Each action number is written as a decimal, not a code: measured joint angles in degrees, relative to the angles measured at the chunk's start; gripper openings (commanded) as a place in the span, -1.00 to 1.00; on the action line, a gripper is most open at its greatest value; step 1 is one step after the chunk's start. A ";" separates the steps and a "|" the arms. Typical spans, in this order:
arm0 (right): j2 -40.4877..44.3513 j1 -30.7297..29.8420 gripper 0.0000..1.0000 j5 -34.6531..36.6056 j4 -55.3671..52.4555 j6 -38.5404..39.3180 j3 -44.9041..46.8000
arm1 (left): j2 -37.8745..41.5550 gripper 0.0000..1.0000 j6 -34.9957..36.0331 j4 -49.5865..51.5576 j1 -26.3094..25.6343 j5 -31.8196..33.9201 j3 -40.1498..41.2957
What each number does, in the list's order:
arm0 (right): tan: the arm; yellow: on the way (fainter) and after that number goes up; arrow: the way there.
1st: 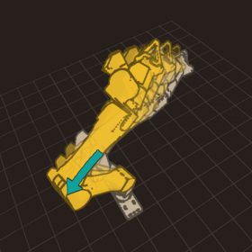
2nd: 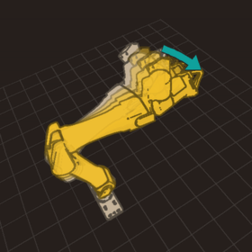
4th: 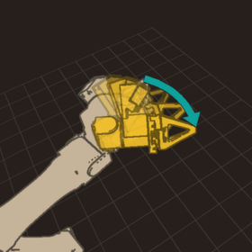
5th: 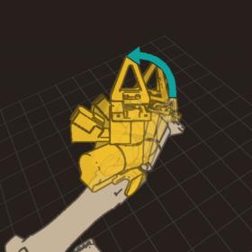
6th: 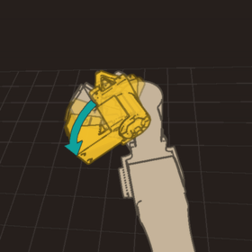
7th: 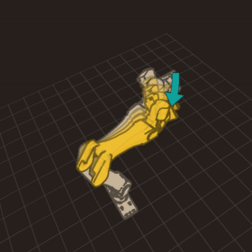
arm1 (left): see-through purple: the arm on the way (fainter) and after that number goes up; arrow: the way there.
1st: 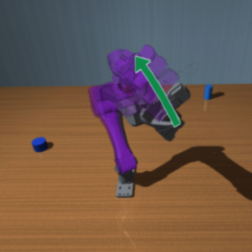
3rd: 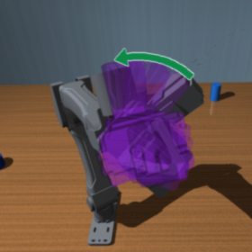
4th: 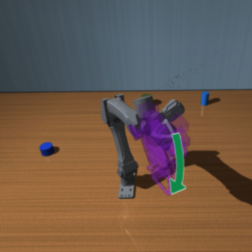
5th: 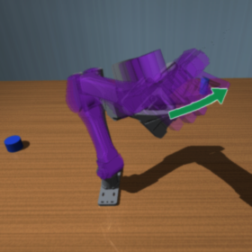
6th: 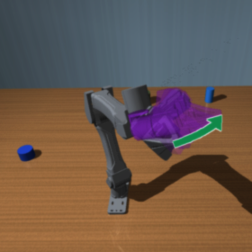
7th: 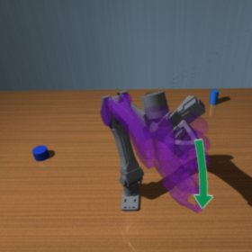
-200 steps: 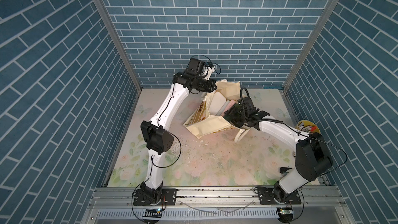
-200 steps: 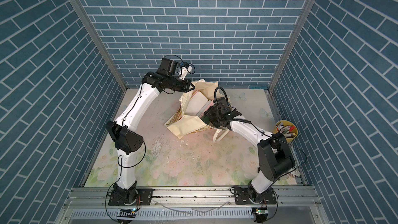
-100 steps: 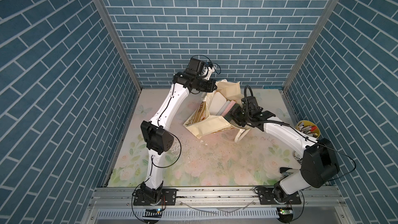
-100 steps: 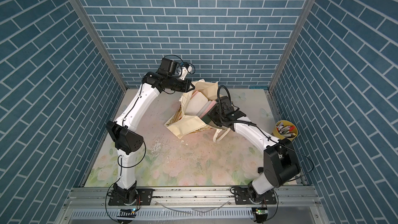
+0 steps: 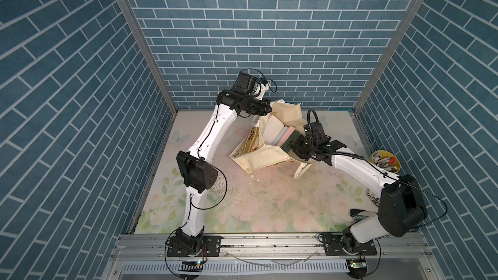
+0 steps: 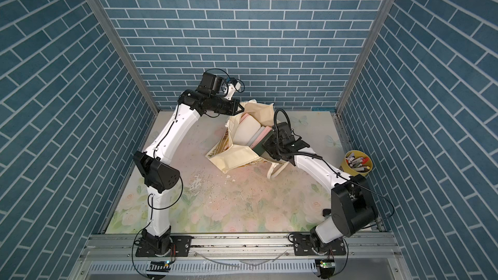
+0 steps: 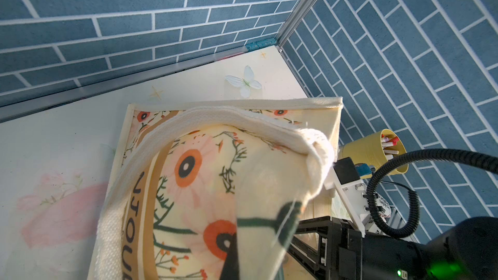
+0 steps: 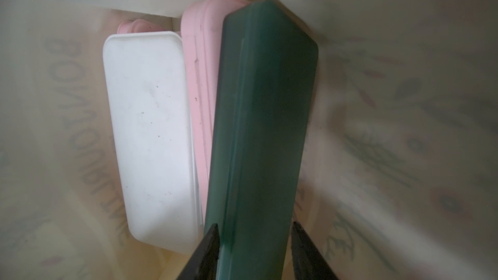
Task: Take out the pencil case from the canvas bag
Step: Pick up the pencil case from the canvas bag.
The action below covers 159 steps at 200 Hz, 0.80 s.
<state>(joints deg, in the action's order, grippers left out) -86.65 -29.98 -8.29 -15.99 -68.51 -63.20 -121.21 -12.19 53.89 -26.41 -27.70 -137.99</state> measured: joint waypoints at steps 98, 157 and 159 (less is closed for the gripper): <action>-6.86 0.31 0.10 -1.44 0.20 0.44 -4.09 | -0.31 -1.00 -0.46 -0.07 -0.02 -0.57 -0.31; -5.60 0.37 -0.18 -0.83 -0.83 0.92 -3.32 | -0.37 -1.00 -0.44 -0.02 -0.13 -0.48 -0.31; -5.44 0.37 -0.19 -0.76 -0.94 1.05 -3.19 | -0.37 -1.00 -0.44 -0.02 -0.13 -0.48 -0.31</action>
<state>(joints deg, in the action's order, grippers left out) -92.09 -29.61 -9.06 -16.93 -67.46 -66.39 -121.58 -12.62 53.87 -26.55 -28.18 -138.30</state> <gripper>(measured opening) 0.423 0.055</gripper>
